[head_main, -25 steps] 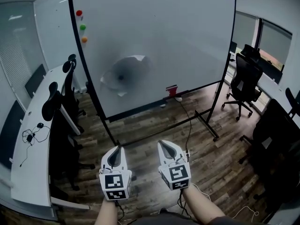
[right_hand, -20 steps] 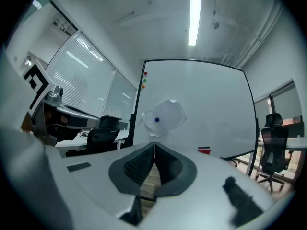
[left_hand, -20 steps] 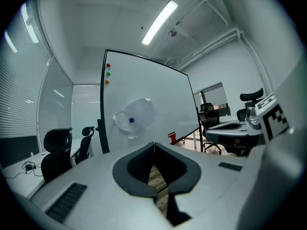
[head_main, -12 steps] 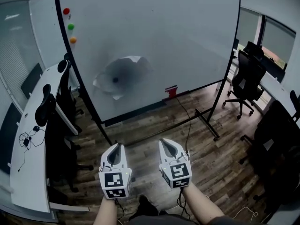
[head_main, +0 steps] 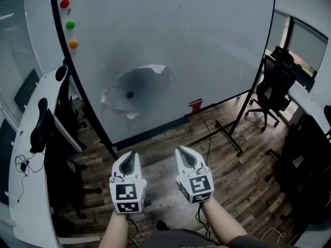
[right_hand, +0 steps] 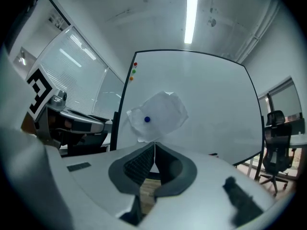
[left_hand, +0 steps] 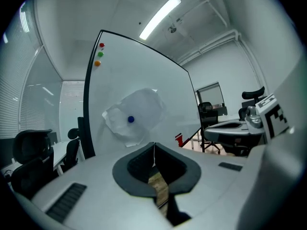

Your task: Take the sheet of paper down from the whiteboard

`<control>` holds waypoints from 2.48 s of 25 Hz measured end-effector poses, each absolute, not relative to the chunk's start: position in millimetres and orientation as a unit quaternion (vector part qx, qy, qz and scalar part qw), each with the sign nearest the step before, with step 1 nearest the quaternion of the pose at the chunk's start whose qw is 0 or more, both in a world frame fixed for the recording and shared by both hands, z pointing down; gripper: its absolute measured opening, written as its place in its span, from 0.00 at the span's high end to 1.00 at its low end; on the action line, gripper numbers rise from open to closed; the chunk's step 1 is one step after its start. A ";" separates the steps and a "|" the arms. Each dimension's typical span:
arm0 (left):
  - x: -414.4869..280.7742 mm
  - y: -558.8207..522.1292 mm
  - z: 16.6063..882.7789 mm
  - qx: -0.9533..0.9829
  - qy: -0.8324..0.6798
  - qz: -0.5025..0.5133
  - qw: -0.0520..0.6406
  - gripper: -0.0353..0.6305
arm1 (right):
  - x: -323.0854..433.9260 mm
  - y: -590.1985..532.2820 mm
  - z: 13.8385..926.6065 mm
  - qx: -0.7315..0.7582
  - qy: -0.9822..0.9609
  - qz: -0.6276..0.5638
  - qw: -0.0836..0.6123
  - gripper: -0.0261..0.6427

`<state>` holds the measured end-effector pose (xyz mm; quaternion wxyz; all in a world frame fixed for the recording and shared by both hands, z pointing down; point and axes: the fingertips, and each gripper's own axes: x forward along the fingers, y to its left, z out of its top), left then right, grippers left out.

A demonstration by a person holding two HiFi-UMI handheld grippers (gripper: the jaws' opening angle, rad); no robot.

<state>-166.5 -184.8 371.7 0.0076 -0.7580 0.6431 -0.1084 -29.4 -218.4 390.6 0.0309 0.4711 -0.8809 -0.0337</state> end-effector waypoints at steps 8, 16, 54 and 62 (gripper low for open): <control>-195.3 -235.9 373.9 -0.772 0.629 -0.096 0.007 0.93 | -60.3 -262.2 390.4 0.487 -0.872 -0.042 0.039 0.93; -196.7 -258.5 384.1 -0.773 0.627 -0.092 -0.006 0.93 | -59.3 -293.7 403.1 0.497 -0.863 -0.024 0.085 0.93; -190.2 -345.1 367.6 -0.645 0.757 -0.105 0.006 0.93 | -51.4 -445.1 363.7 0.378 -0.923 -0.021 0.070 0.92; -199.5 -350.9 361.2 -0.636 0.765 -0.101 0.011 0.93 | -51.2 -457.9 341.2 0.394 -0.917 -0.040 0.040 0.90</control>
